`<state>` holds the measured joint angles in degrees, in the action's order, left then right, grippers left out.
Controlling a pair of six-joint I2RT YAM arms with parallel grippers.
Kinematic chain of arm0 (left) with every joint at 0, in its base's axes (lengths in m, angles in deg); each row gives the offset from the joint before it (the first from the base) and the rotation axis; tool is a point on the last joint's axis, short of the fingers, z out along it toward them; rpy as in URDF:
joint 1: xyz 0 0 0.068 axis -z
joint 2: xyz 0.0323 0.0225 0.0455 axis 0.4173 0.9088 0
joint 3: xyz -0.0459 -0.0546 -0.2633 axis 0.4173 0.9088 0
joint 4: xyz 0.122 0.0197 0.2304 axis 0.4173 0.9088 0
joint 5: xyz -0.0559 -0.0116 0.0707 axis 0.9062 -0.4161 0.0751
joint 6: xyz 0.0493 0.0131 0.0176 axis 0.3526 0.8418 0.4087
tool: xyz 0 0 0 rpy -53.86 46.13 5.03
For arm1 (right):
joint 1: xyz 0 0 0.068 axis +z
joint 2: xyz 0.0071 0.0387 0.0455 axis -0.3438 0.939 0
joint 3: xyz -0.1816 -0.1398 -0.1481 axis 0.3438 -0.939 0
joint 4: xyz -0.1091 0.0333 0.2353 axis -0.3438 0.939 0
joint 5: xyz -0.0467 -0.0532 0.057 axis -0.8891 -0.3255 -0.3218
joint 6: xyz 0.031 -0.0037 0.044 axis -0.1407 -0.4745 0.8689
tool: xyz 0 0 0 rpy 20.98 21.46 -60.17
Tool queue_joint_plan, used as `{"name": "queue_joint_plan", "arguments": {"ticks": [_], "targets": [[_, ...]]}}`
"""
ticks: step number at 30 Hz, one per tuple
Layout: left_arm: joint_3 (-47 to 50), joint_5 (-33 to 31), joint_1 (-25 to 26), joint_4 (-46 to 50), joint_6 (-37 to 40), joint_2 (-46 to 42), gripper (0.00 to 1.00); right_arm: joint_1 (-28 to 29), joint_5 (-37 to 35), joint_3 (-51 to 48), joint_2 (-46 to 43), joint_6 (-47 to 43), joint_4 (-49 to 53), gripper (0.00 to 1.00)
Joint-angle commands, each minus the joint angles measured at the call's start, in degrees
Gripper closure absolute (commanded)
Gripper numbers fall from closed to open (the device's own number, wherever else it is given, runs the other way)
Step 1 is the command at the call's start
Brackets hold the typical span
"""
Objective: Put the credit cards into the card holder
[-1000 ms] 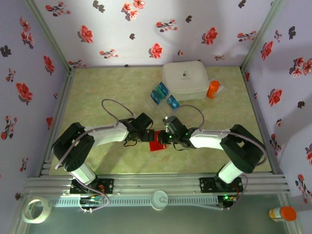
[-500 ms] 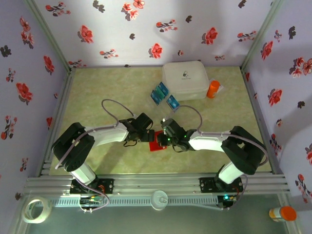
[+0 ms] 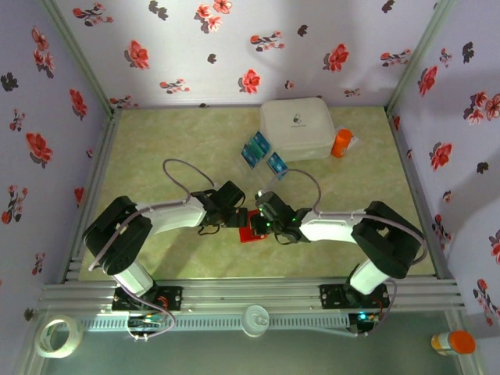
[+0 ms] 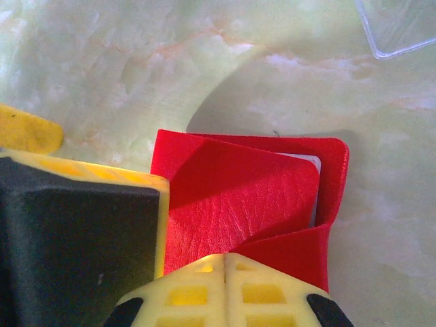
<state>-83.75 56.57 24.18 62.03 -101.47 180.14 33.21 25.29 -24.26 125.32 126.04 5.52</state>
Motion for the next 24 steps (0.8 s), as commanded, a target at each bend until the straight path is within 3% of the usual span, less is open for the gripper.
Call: {"name": "queue_joint_plan", "arguments": {"ticks": [1, 24], "targets": [[1.14, 1.34, -0.08, 1.40, 0.07, 2.03, 0.00, 1.61, 4.90, -3.76, 5.33, 2.01, 12.00, 1.00], [-0.36, 1.32, -0.06, 4.26, 1.16, -2.32, 0.00, -3.83, 12.17, 2.20, -2.79, 4.36, 10.75, 1.00]]}}
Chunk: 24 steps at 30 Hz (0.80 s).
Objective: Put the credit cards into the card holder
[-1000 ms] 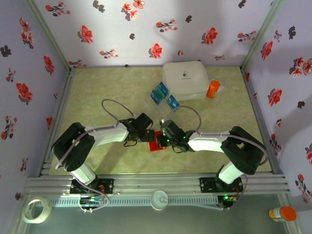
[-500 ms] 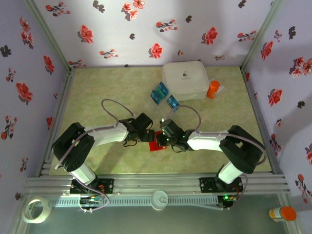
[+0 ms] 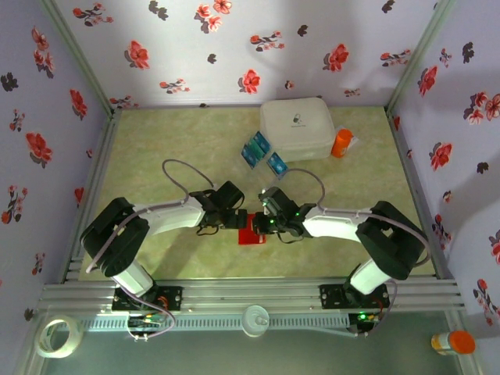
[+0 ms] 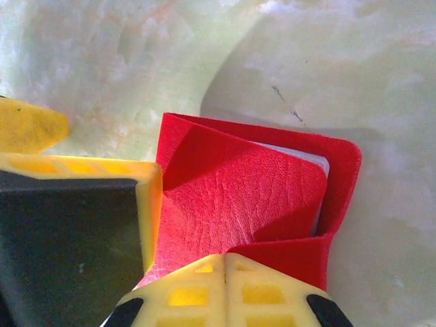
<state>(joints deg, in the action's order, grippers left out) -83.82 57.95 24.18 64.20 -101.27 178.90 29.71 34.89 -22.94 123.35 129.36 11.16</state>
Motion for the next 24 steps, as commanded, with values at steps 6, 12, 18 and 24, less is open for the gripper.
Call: {"name": "queue_joint_plan", "arguments": {"ticks": [6, 12, 18, 24], "targets": [[-0.21, -0.05, -0.06, 1.90, 1.17, -1.16, 0.00, -1.03, 2.80, 0.52, -1.78, 1.91, 4.55, 0.78], [-0.21, -0.10, -0.05, 2.15, 1.44, -1.79, 0.00, -2.25, 2.15, 0.37, -6.87, 2.03, 6.66, 0.59], [0.04, -0.48, -0.06, 2.15, 1.24, -3.05, 0.00, -4.00, 0.61, 0.29, -12.50, 1.16, 10.99, 0.53], [0.05, -1.75, -0.08, 2.65, 1.28, -5.16, 0.00, -6.67, -1.27, -1.31, -18.70, 1.37, 13.71, 0.51]]}}
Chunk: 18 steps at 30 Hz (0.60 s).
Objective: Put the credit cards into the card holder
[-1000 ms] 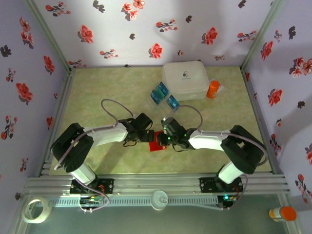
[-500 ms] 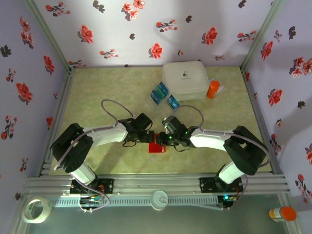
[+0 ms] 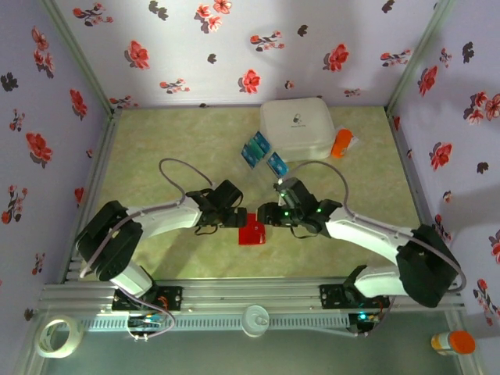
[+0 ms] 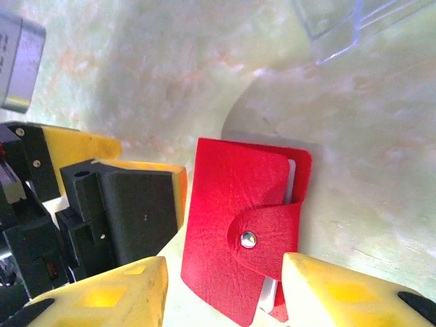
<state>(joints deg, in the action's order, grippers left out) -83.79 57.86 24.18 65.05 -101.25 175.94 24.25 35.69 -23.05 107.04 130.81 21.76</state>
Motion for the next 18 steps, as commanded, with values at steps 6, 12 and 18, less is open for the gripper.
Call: {"name": "queue_joint_plan", "arguments": {"ticks": [6, 12, 18], "targets": [[0.12, -5.18, -0.15, 2.58, 2.06, -6.91, 0.00, -3.69, -4.12, -2.94, -8.87, 0.26, 6.25, 0.41], [0.49, -12.19, -0.12, 3.11, 4.41, -14.88, 0.00, -5.89, -7.18, -6.05, -17.35, 1.56, 9.77, 0.25], [3.80, -19.71, -0.15, 3.01, 4.59, -25.01, 0.00, -7.07, -14.50, -8.33, -26.99, 2.85, 16.57, 0.01]]}}
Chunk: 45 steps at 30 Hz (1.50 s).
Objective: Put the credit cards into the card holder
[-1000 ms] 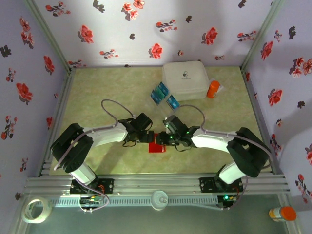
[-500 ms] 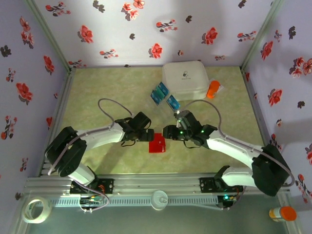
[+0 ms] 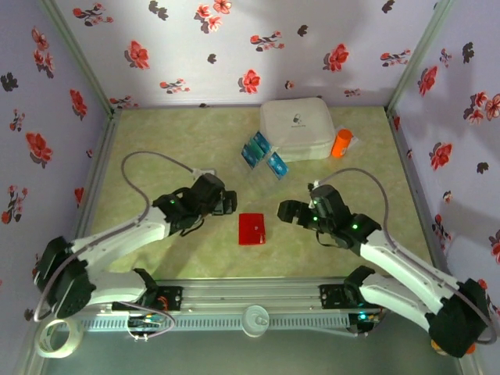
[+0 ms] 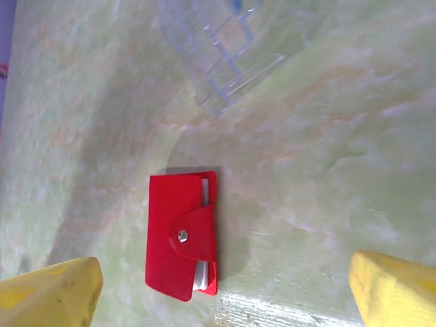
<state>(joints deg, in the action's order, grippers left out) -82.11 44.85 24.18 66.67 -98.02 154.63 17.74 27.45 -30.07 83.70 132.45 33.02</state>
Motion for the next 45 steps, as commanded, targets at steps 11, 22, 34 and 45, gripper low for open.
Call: {"name": "queue_joint_plan", "arguments": {"ticks": [11, 22, 34, 45], "targets": [[11.03, -23.78, -0.26, 2.67, 7.12, -21.09, 0.00, -1.02, -34.73, -0.47, -17.78, 0.71, 18.74, 0.01], [24.53, -35.02, -8.23, -26.21, 36.07, -33.86, 0.00, -3.23, -53.42, 0.49, -15.77, -16.48, 4.04, 0.01], [29.72, -21.07, -33.61, -52.37, 36.78, -9.62, 0.00, -26.68, -45.25, 0.33, 3.31, -18.70, -7.04, 0.01], [28.01, -10.93, -39.45, -79.23, 43.32, 16.31, 0.00, -32.22, -36.92, -1.81, 21.37, -28.33, -30.34, 0.01]]}}
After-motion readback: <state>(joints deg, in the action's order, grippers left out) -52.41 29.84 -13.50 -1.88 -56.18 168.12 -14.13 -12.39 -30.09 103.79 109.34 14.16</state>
